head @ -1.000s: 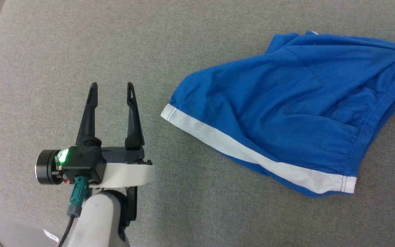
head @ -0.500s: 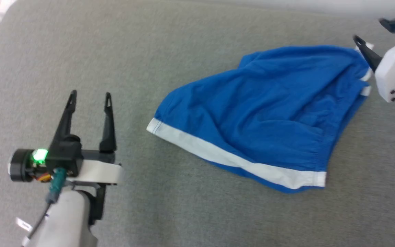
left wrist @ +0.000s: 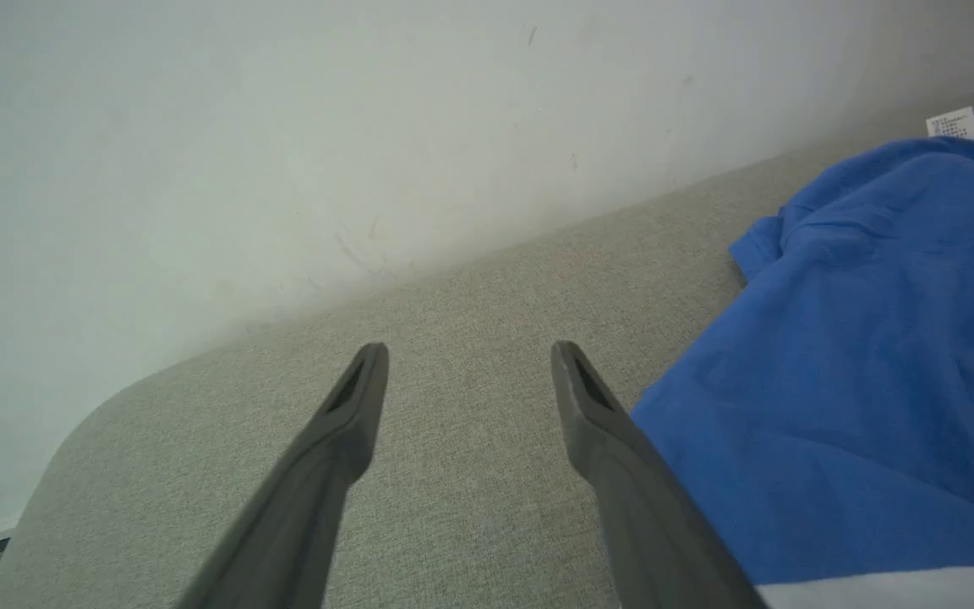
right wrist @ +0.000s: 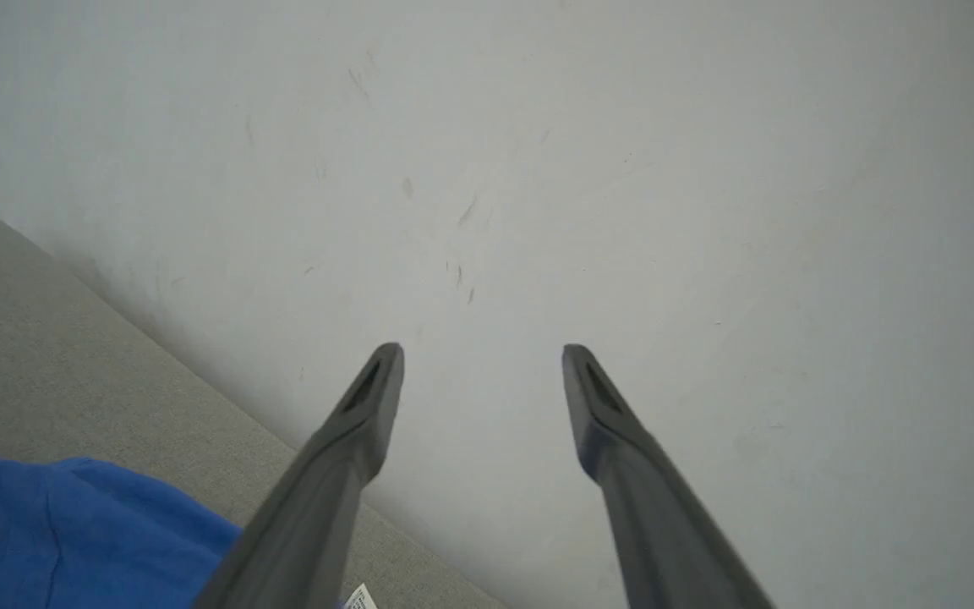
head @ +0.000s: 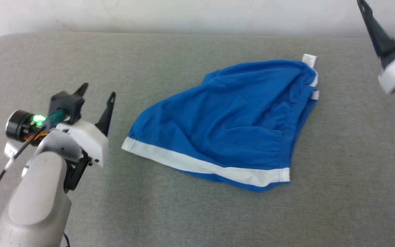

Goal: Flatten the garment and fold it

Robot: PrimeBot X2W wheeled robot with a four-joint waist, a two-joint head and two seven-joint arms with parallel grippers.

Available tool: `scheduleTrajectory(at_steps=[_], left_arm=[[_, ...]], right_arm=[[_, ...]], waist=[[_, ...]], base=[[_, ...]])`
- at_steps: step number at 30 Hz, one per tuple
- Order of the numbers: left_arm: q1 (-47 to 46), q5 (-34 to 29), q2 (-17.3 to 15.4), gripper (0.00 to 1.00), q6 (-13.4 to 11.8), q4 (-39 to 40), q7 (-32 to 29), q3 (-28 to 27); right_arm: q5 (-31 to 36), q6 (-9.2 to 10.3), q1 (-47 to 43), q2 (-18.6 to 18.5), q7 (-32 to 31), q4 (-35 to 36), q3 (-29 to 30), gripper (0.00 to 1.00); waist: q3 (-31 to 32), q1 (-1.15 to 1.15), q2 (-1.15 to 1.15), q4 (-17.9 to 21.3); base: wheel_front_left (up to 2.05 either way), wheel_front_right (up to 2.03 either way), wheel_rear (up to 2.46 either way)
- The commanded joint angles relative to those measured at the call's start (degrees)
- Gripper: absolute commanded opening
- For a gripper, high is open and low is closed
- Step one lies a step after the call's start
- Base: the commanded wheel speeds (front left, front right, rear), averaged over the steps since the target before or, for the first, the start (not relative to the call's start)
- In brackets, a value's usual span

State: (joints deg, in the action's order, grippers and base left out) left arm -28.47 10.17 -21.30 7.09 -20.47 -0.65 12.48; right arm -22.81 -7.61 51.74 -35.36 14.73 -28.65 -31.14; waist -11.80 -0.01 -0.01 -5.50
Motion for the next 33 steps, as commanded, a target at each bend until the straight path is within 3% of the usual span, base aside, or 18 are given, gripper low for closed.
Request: scheduleTrajectory(at_steps=[1, 5, 8, 13, 20, 24, 33], left_arm=[[-1.1, 0.9, -1.0, 1.0, 0.3, -0.3, -1.2, 1.5], [-4.1, 8.1, -5.7, 1.0, 0.4, -0.4, -9.6, 10.6], [-6.7, 14.2, -9.2, 1.0, 0.4, -0.3, -16.6, 16.4], [-11.0, 23.7, -14.7, 1.0, 0.4, 1.1, -28.9, 24.7], [-16.0, 32.3, -20.6, 1.0, 0.4, 4.1, -43.6, 35.0], [-18.0, 34.4, -22.3, 1.0, 0.4, 3.5, -46.4, 38.8], [-19.1, 36.3, -20.7, 1.0, 0.4, -2.2, -44.8, 44.7]], right_arm=[[1.5, 0.12, -2.7, 1.2, 0.3, 1.7, 1.9, 1.0], [9.7, 0.12, -14.1, 5.9, 0.3, 12.3, 13.8, 1.0], [13.4, 0.12, -20.6, 9.4, 0.3, 18.4, 18.8, 1.0], [16.5, 0.12, -27.1, 13.3, 0.3, 23.7, 20.9, 1.0], [17.1, 0.12, -29.6, 15.8, 0.3, 24.9, 21.2, 1.0], [17.2, 0.12, -29.1, 16.6, 0.3, 25.0, 20.5, 1.0], [17.0, 0.12, -25.0, 16.0, 0.3, 22.8, 16.3, 1.0]], waist=[[0.7, 0.01, 0.01, 1.2], [0.8, 0.01, 0.01, 2.1], [0.7, 0.01, 0.01, 2.8], [0.1, 0.01, 0.01, 4.4], [-1.6, 0.01, 0.01, 6.2], [-3.2, 0.01, 0.01, 7.5], [-5.3, 0.01, 0.01, 9.2]], base=[[0.0, 0.0, 0.0], [0.0, 0.0, 0.0], [0.0, 0.0, 0.0], [0.0, 0.0, 0.0], [0.0, 0.0, 0.0], [0.0, 0.0, 0.0], [0.0, 0.0, 0.0]])
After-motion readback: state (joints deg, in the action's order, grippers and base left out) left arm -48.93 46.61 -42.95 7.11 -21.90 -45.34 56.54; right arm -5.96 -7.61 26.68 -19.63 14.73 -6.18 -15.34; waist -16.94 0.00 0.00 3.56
